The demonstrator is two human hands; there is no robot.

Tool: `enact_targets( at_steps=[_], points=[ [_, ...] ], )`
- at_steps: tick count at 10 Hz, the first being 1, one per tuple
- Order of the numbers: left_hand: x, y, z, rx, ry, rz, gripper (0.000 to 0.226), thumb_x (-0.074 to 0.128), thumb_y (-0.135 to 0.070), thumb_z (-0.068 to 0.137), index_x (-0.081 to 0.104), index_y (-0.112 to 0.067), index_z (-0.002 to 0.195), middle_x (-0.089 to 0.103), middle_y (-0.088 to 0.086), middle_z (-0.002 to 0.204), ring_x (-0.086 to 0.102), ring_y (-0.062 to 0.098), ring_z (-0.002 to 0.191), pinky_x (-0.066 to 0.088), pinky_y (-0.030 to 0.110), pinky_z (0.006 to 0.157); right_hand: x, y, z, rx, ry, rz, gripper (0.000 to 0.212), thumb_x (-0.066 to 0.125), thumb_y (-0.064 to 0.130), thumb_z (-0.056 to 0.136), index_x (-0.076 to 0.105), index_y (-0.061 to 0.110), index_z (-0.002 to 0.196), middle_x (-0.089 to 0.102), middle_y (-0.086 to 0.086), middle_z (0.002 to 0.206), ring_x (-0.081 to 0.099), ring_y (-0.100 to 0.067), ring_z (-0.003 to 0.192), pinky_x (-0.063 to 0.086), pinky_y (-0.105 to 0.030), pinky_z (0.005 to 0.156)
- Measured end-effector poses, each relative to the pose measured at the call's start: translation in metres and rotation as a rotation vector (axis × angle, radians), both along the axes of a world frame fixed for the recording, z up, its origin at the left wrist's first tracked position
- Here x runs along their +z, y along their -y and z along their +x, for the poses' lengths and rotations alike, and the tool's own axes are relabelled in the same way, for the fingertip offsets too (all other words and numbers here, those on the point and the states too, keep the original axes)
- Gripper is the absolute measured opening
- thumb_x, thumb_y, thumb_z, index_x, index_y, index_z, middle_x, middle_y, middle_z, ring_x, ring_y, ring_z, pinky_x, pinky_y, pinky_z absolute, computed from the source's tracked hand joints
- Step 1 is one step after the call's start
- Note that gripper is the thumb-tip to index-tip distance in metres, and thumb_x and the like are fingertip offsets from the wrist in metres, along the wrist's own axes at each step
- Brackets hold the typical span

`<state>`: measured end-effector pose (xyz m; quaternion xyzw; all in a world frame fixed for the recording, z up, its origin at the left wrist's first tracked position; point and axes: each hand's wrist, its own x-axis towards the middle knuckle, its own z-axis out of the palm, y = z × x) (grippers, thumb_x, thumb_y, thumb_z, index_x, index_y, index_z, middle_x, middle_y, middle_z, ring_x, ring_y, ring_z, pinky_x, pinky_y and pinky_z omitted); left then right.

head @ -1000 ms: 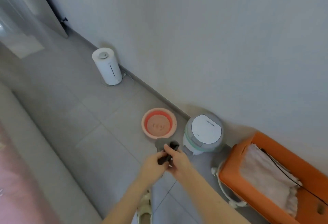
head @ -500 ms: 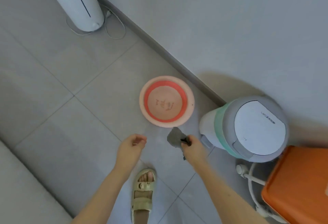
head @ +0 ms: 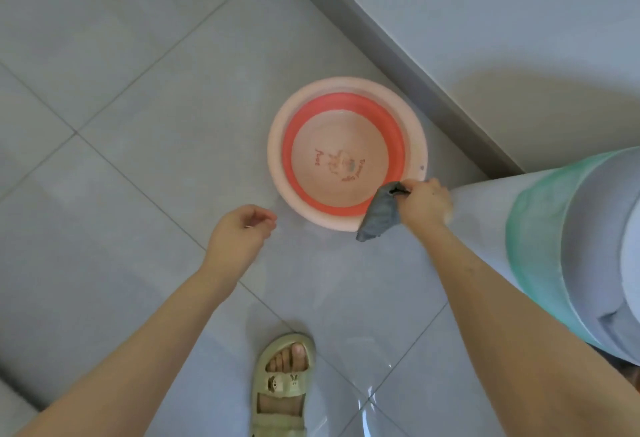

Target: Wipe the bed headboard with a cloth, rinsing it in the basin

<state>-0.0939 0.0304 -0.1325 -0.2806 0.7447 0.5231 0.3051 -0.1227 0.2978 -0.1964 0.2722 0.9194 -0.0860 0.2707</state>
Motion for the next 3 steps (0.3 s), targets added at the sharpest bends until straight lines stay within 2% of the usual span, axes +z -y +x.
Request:
enact_targets(
  at_steps=[1,2,3],
  points=[
    [-0.01,0.002,0.003,-0.009,0.012,0.004,0.021,0.055,-0.004,0.086,0.062,-0.02,0.075,0.064,0.01,0.087,0.056,0.023,0.079,0.045,0.034,0.072,-0.011,0.007,0.0,-0.03,-0.06,-0.08,0.044,0.046,0.011,0.091,0.045,0.017,0.135,0.043,-0.02,0.126,0.045,-0.038,0.115,0.042,-0.039,0.09],
    [-0.01,0.004,0.007,-0.017,0.024,-0.002,0.023,0.055,-0.003,0.086,0.062,-0.021,0.074,0.063,0.01,0.086,0.055,0.023,0.078,0.045,0.034,0.074,-0.011,0.01,0.007,-0.074,-0.106,-0.207,0.053,0.045,0.002,0.087,0.038,0.011,0.14,0.044,-0.021,0.128,0.048,-0.039,0.114,0.04,-0.04,0.092],
    [0.009,0.003,0.006,0.008,0.014,-0.003,0.022,0.055,-0.003,0.086,0.061,-0.02,0.075,0.063,0.009,0.086,0.055,0.022,0.078,0.046,0.033,0.073,0.013,0.01,0.017,-0.039,-0.194,-0.216,0.036,0.045,0.002,0.085,0.056,0.002,0.119,0.058,-0.021,0.113,0.055,-0.039,0.103,0.043,-0.038,0.083]
  ],
)
